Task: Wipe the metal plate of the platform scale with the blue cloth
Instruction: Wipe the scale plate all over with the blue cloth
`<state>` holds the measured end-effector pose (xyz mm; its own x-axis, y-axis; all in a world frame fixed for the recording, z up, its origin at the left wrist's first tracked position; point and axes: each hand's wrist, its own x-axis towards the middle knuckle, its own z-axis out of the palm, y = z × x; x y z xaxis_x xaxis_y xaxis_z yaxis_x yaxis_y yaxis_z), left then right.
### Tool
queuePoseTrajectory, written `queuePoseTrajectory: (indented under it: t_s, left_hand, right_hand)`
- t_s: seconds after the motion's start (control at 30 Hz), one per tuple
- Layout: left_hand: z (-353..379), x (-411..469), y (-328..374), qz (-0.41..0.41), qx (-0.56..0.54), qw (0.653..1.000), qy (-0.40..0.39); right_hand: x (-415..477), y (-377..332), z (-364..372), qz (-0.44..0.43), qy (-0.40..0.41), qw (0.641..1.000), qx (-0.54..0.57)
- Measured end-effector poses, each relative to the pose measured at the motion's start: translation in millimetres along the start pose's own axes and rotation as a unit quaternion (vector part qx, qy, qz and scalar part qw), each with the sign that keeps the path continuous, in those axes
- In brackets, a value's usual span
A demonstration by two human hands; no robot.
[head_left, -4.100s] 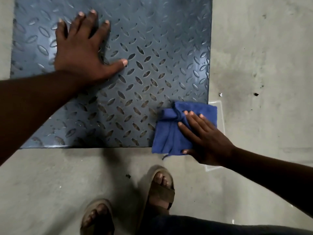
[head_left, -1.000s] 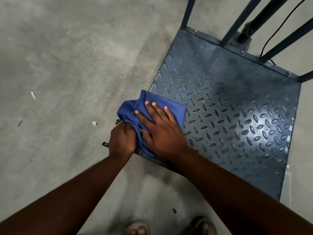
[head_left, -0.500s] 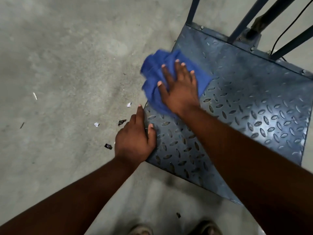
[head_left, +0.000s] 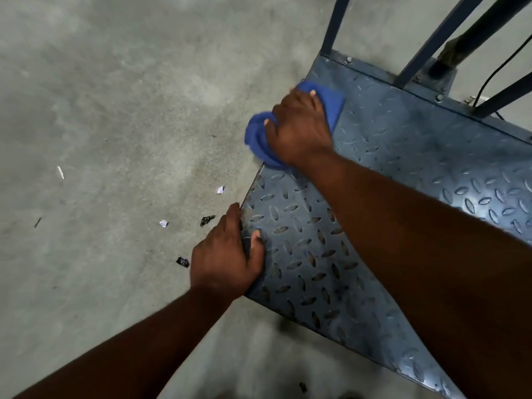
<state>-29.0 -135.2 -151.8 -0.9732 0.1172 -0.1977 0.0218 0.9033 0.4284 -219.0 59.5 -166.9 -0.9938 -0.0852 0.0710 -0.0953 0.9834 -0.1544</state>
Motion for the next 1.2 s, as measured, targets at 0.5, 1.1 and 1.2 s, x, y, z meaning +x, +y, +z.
queuePoseTrajectory:
  t_s: [0.5, 1.1, 1.2]
  left_hand:
    - [2.4, -0.8, -4.5, 0.021, 0.004, 1.000, -0.004]
    - [-3.2, 17.4, 6.1, 0.273, 0.161, 0.946, -0.062]
    - [1.7, 26.6, 20.7, 0.256, 0.154, 0.952, -0.067]
  right_hand:
    - [-99.2, 162.1, -45.8, 0.314, -0.007, 0.949, -0.010]
    - [-278.2, 205.2, -60.1, 0.475, 0.029, 0.879, -0.002]
    - [-276.6, 206.4, -60.4, 0.475, 0.025, 0.880, -0.001]
